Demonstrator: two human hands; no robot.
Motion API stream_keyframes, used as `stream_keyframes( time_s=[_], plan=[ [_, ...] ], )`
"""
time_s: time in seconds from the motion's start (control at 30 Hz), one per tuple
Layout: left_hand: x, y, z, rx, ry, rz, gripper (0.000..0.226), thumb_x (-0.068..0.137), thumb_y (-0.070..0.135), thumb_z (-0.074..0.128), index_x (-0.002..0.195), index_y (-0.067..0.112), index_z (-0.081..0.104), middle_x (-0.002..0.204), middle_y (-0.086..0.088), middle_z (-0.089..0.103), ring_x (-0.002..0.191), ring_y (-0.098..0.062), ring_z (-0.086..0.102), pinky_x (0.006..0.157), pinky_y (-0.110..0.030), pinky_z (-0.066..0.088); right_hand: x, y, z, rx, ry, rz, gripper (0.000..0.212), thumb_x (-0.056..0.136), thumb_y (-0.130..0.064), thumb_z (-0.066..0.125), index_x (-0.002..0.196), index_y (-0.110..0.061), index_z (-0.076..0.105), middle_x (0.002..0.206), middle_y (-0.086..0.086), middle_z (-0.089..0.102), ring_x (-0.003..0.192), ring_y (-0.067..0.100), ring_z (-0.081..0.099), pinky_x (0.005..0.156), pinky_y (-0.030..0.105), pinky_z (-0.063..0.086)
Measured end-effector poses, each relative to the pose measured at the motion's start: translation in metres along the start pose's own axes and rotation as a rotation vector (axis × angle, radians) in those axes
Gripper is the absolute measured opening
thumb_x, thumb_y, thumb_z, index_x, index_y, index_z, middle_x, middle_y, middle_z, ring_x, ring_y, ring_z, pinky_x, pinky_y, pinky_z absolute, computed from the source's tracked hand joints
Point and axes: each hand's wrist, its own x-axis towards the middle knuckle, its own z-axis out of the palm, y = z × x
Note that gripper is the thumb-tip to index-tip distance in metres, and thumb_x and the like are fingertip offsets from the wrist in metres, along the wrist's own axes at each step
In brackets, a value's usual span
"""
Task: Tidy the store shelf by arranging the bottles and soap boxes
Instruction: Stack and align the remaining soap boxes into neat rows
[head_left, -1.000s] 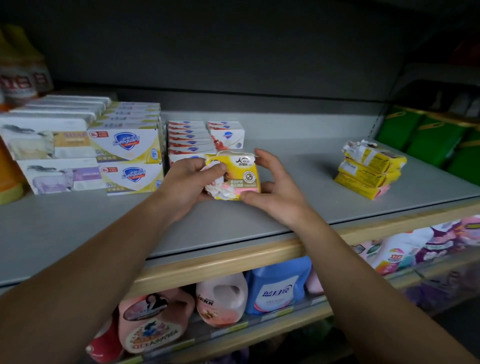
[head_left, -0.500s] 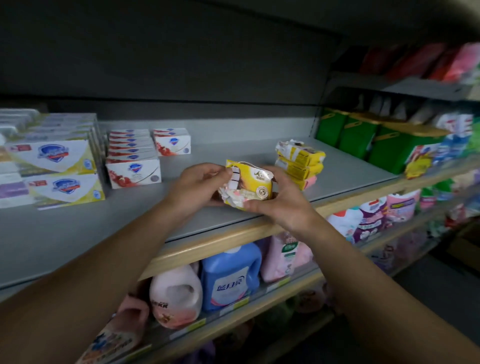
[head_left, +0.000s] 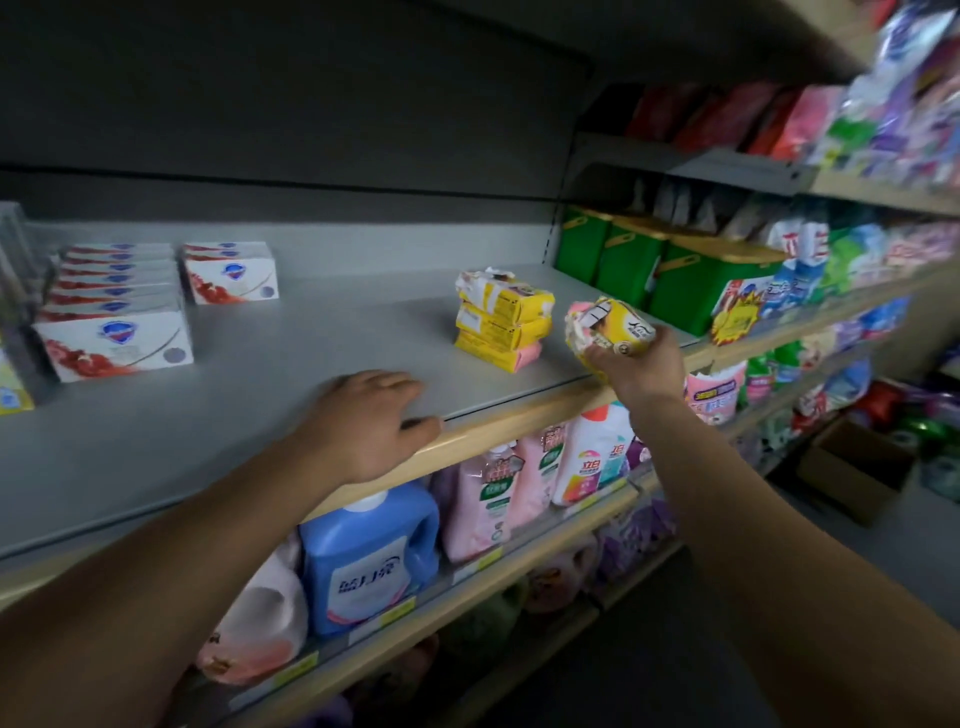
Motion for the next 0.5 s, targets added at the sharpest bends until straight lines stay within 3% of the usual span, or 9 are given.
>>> stream_keyframes(
  time_s=[0.17, 0.33, 0.5],
  plan=[
    [0.001, -0.001, 0.001, -0.016, 0.019, -0.021, 0.083, 0.073, 0.069, 0.026, 0.144, 0.029, 0.042, 0.153, 0.006, 0.038, 0.14, -0.016, 0.033, 0.116, -0.032, 0.023, 0.026, 0.004, 0.031, -0.314, -0.117, -0.078, 0.075, 0.076, -0.034, 0.08, 0.134, -0.002, 0.045, 0.133, 0.02, 0.054, 0.121, 0.036, 0.053, 0.098, 0.037, 0.042],
    [0.001, -0.001, -0.001, -0.023, 0.026, -0.014, 0.095, 0.063, 0.076, 0.015, 0.141, 0.03, 0.043, 0.15, 0.008, 0.041, 0.137, -0.018, 0.034, 0.115, -0.033, 0.024, 0.044, 0.018, 0.037, -0.553, -0.169, -0.072, 0.064, 0.091, -0.057, 0.051, 0.137, -0.012, 0.045, 0.138, 0.019, 0.048, 0.127, 0.041, 0.045, 0.103, 0.044, 0.037],
    [0.001, -0.001, 0.0, -0.038, 0.029, -0.02, 0.082, 0.071, 0.071, 0.027, 0.14, 0.031, 0.044, 0.148, 0.009, 0.042, 0.137, -0.017, 0.034, 0.114, -0.033, 0.025, 0.044, 0.032, 0.034, -0.597, -0.238, -0.103, 0.062, 0.093, -0.061, 0.038, 0.142, -0.023, 0.043, 0.146, 0.014, 0.04, 0.133, 0.04, 0.035, 0.109, 0.048, 0.029]
  ],
)
